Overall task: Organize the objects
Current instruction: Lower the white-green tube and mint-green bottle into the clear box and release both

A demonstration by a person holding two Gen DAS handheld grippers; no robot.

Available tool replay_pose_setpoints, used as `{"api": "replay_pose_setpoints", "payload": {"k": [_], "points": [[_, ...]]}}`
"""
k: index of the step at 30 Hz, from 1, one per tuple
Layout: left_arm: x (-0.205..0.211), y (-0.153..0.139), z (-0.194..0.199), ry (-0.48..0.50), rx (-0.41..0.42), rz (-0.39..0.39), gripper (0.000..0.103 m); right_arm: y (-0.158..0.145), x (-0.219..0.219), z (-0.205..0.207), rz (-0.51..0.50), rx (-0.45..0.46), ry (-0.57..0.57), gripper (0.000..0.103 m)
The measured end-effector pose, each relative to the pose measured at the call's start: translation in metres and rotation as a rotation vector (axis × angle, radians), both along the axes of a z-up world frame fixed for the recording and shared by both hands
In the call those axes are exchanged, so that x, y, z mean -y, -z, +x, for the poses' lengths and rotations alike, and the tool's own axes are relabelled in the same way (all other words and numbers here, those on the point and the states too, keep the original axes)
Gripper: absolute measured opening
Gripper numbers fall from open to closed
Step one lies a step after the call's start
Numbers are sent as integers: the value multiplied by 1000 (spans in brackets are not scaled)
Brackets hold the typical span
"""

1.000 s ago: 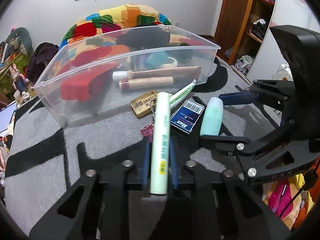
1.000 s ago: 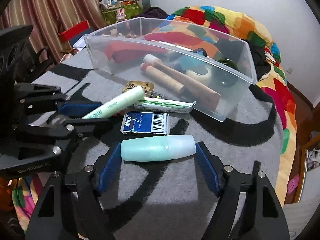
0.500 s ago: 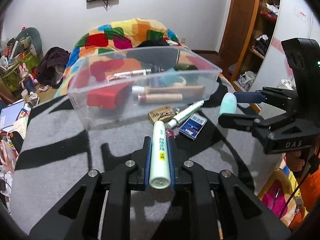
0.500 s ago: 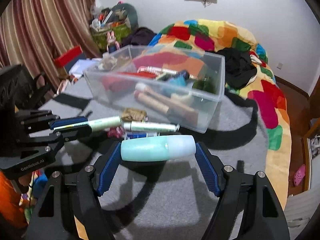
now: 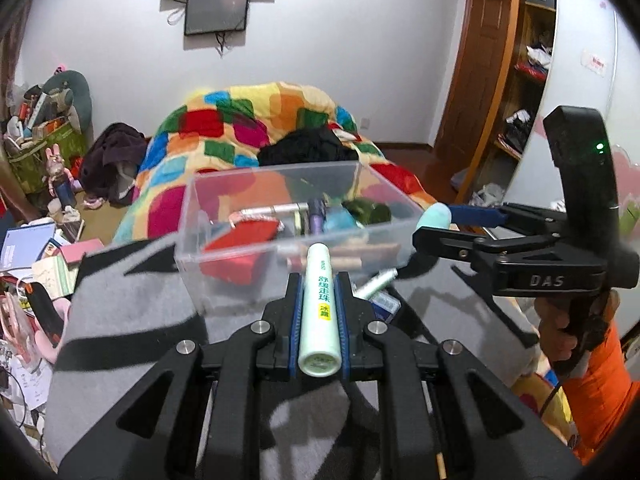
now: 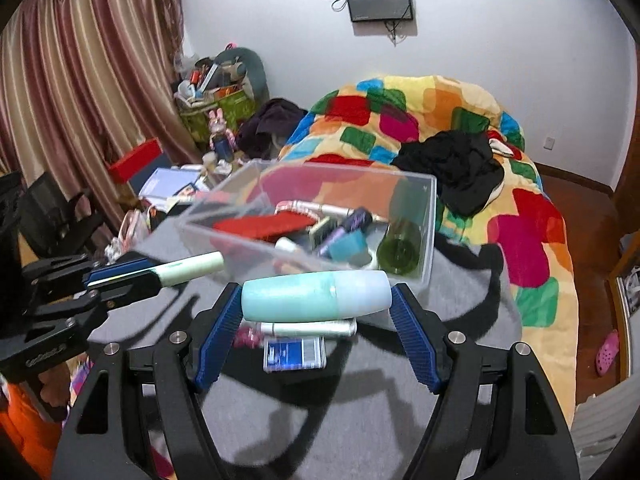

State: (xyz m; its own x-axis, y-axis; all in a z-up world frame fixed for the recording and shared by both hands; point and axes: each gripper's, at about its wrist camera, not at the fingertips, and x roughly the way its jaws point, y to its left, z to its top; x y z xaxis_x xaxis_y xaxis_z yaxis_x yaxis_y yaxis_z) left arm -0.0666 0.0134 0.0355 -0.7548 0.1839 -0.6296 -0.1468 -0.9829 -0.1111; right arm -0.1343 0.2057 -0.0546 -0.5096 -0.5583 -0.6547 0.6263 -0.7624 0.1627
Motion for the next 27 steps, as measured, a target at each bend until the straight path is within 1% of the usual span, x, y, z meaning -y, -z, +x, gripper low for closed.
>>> {"api": "replay_pose_setpoints", "payload": {"k": [4,7,11,14,21,27], "points": [[9,-5,-14,-19,-14,21,15,0,10,-19,0,20,44,71],[17,0,-32,-32,7,37,15,3,18,-35,2,49,76,71],[28,10,-58,-58,49,46,15,8,29,-48,33,58,110,71],[30,17,-72,-71,70,36,15,14,37,-57,58,69,121,71],[27,25,-89,-69,90,23,15,26,54,-70,112,80,138,71],[23,23,-87,-46,79,16,16,33,65,-70,155,68,137,71]]}}
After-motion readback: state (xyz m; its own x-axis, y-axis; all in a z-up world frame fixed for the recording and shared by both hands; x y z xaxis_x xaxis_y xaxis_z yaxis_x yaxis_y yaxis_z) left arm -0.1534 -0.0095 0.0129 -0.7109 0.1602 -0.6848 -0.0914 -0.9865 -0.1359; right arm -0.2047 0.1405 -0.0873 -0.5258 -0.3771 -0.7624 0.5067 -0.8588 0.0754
